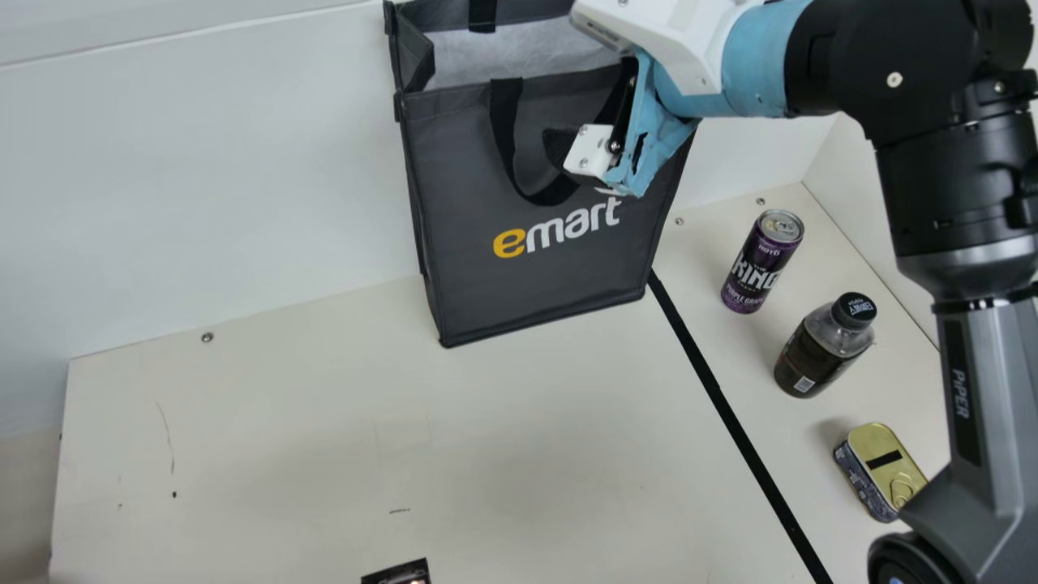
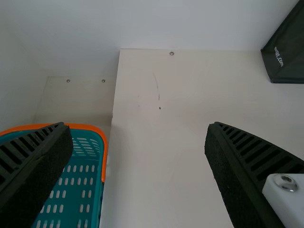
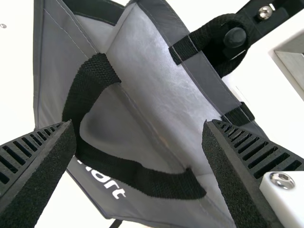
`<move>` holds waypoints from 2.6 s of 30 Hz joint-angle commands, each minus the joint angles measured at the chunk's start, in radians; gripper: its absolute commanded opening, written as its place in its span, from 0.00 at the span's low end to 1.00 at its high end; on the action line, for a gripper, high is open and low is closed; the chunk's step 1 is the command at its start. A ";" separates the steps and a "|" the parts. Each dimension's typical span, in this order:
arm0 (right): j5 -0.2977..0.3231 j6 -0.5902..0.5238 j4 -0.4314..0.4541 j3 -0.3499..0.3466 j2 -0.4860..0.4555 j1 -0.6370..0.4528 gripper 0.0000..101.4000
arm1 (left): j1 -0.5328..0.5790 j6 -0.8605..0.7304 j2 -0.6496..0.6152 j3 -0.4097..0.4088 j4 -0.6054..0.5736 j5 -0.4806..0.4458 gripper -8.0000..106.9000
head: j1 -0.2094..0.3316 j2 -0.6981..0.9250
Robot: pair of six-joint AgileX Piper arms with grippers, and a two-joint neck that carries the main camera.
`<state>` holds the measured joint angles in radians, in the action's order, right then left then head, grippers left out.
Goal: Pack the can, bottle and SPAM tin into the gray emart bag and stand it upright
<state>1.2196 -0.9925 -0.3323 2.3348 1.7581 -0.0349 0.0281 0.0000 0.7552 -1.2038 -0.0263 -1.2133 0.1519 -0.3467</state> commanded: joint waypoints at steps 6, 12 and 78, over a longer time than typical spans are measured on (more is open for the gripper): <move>0.000 -0.059 -0.033 0.015 0.043 -0.006 0.94 | 0.000 0.000 0.000 0.000 0.000 0.000 0.85 | 0.023 -0.002; 0.000 -0.112 -0.062 0.021 0.079 -0.013 0.94 | 0.000 0.000 0.000 0.000 0.000 0.000 0.85 | 0.023 -0.002; 0.000 -0.072 -0.025 -0.091 -0.051 0.067 0.00 | 0.000 0.000 0.000 0.000 0.000 0.000 0.85 | 0.023 -0.002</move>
<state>1.2219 -1.0634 -0.3610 2.2460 1.7165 0.0313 0.0281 0.0000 0.7552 -1.2038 -0.0263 -1.2133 0.1519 -0.3482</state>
